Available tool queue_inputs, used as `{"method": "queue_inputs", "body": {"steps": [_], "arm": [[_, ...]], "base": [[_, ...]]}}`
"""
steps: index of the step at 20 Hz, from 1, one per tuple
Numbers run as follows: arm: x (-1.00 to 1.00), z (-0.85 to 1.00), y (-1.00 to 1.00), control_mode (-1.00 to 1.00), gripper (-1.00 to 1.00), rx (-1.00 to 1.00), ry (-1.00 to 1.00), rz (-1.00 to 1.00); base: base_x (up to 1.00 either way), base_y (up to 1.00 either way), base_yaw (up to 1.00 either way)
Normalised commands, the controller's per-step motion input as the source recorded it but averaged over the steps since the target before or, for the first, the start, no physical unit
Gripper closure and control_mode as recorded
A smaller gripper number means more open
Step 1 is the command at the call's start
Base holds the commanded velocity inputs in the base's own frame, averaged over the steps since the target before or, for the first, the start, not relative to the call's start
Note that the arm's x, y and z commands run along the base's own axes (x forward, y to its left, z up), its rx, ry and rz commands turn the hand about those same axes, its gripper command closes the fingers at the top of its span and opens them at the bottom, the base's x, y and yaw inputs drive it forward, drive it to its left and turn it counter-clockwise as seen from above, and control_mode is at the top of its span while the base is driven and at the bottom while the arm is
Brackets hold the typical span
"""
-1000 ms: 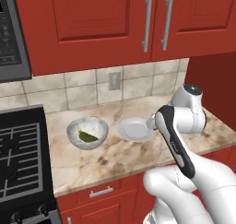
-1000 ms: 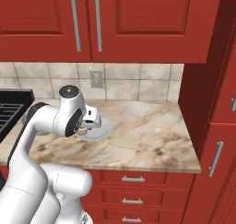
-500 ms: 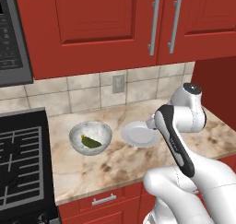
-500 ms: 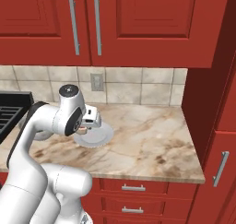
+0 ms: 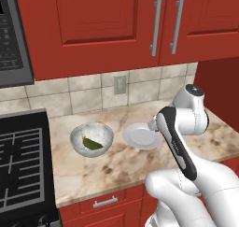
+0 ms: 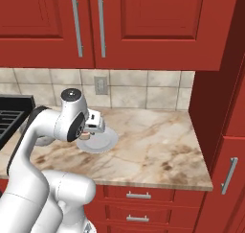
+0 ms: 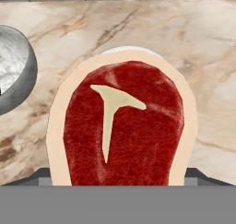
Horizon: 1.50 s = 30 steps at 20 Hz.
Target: Place the steak on the plate and place the cucumber on the same plate.
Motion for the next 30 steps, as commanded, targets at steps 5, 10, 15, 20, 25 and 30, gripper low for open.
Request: {"method": "queue_inputs", "body": {"steps": [5,10,15,20,25,30], "arm": [[0.0,0.0,0.0,-1.0,1.0,0.0,0.0,0.0],[0.0,0.0,0.0,-1.0,1.0,0.0,0.0,0.0],[0.0,0.0,0.0,-1.0,1.0,0.0,0.0,0.0],[0.05,-0.04,0.0,-1.0,1.0,0.0,0.02,0.0],[0.43,-0.13,-0.07,-1.0,1.0,-0.01,0.16,0.0],[0.68,-0.2,-0.1,-1.0,1.0,-0.02,0.24,0.0]], "base": [[0.0,0.0,0.0],[0.0,0.0,0.0],[0.0,0.0,0.0],[0.0,0.0,0.0],[0.0,0.0,0.0],[0.0,0.0,0.0]]}}
